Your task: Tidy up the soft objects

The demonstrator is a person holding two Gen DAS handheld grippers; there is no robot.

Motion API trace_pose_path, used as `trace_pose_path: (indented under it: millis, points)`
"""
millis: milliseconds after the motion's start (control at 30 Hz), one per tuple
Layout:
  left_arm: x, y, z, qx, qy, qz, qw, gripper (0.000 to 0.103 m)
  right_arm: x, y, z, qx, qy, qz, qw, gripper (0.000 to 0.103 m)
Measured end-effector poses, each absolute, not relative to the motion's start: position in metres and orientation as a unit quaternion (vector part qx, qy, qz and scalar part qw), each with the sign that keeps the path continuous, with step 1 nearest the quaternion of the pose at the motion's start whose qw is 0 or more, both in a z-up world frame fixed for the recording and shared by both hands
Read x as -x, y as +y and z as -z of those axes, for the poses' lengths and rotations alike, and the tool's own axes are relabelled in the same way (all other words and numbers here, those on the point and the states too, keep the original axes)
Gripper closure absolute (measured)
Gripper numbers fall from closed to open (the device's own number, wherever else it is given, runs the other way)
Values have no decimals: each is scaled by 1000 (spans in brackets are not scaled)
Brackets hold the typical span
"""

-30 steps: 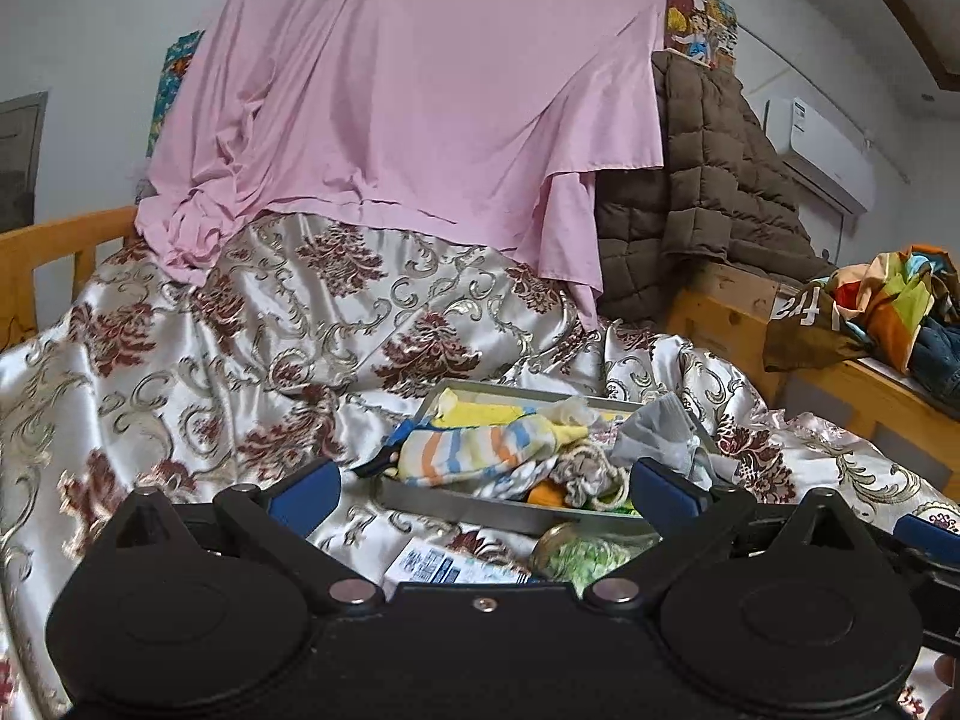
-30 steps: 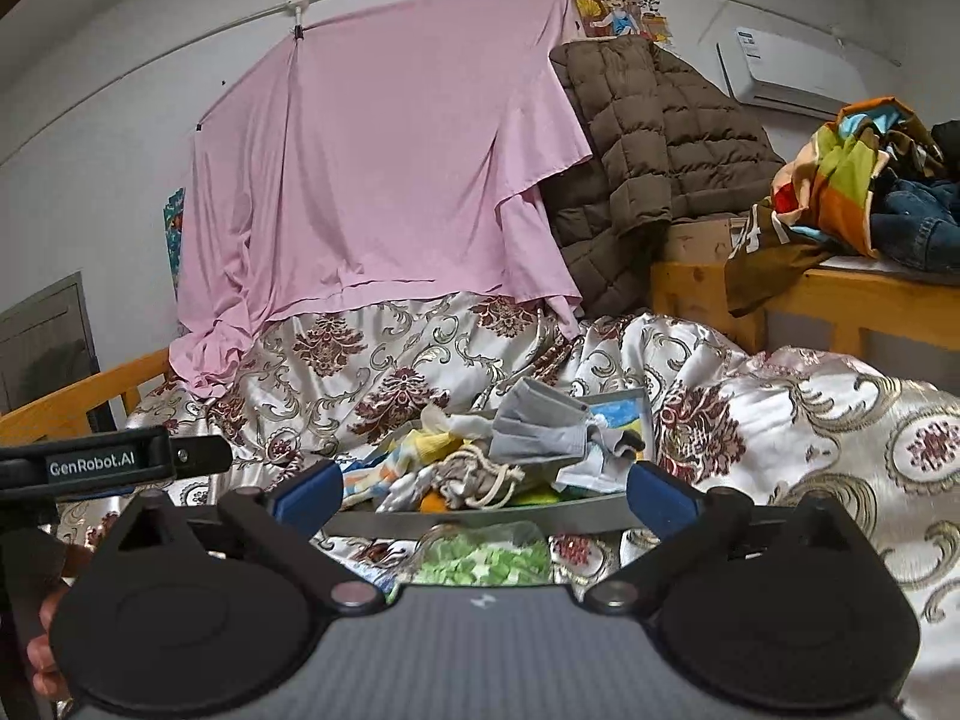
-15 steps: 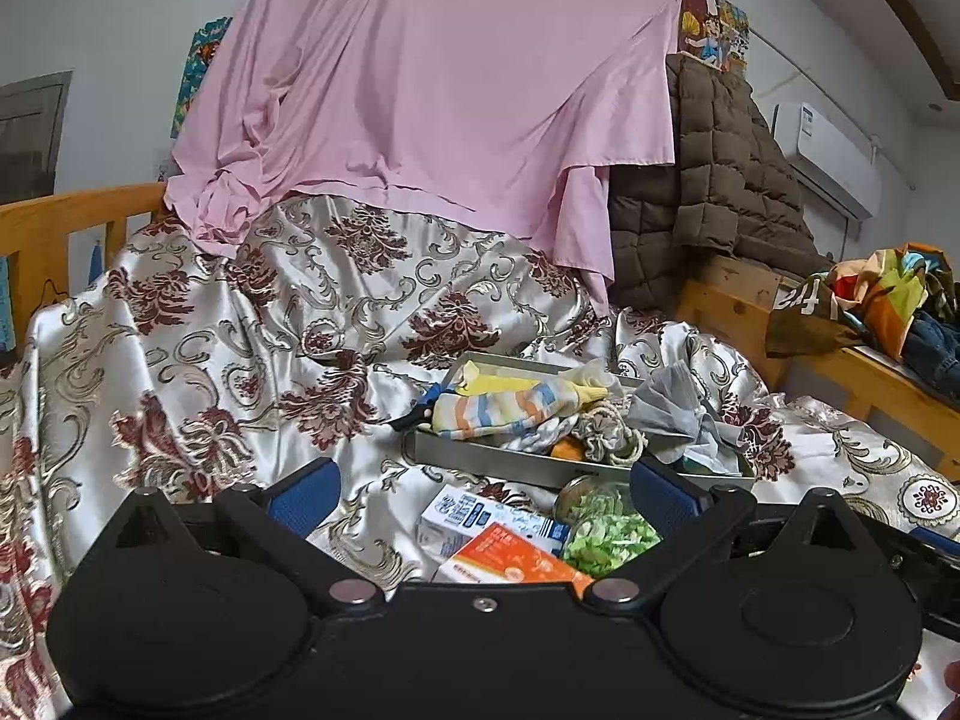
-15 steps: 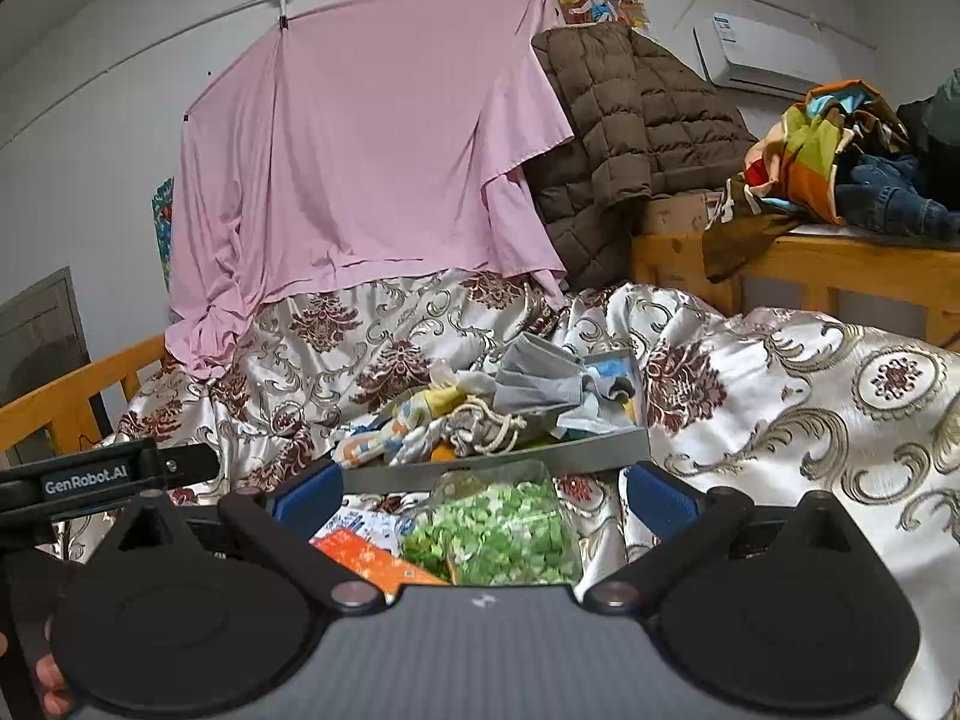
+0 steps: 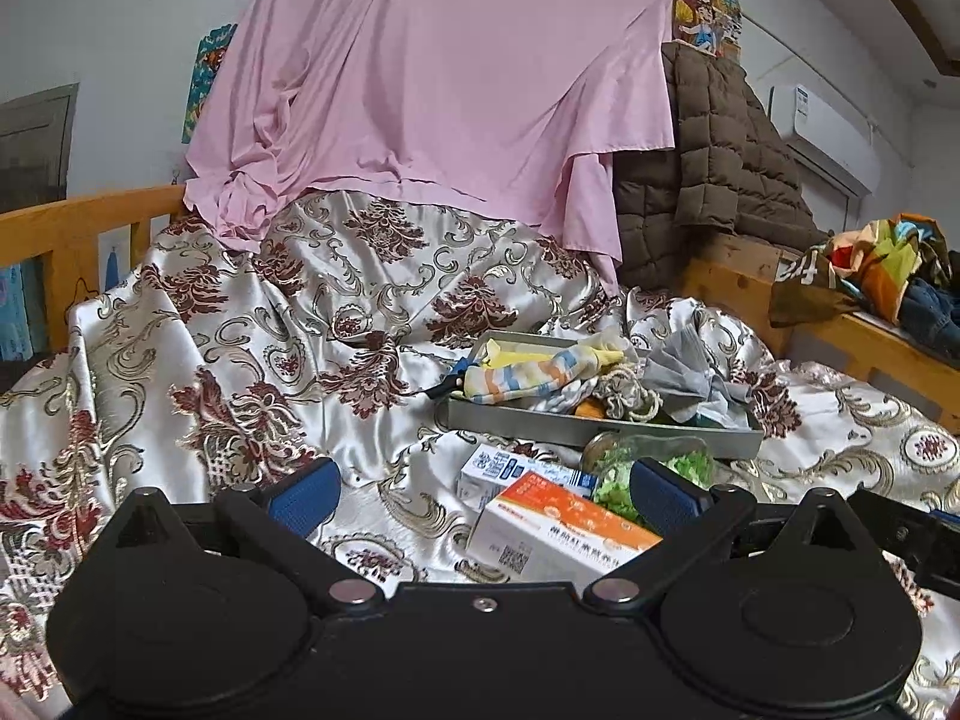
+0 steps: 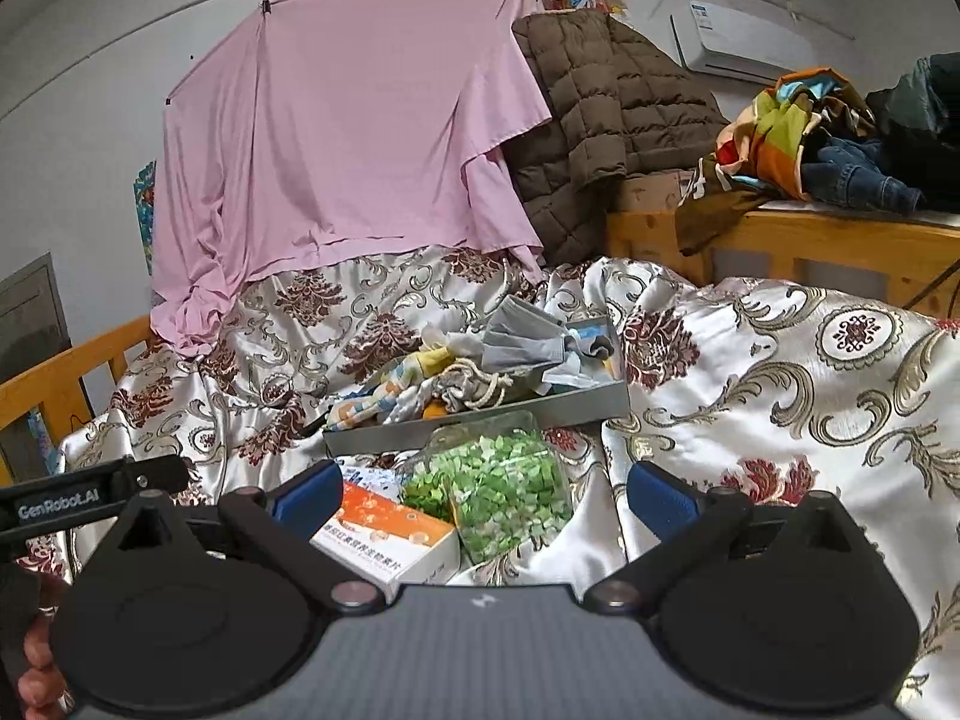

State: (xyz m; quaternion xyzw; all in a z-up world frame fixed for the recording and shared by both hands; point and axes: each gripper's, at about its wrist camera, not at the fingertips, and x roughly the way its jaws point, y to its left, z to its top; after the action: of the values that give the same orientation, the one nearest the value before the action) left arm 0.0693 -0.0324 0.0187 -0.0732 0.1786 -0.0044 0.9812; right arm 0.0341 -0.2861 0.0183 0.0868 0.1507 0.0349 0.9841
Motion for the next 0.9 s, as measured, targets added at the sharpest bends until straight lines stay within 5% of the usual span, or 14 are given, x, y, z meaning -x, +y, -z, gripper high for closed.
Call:
trace_pose_path:
  millis: [900]
  points:
    - [-35, -30, -5, 58, 193, -25, 979, 1, -16, -271, -10, -66, 164, -25, 984, 0]
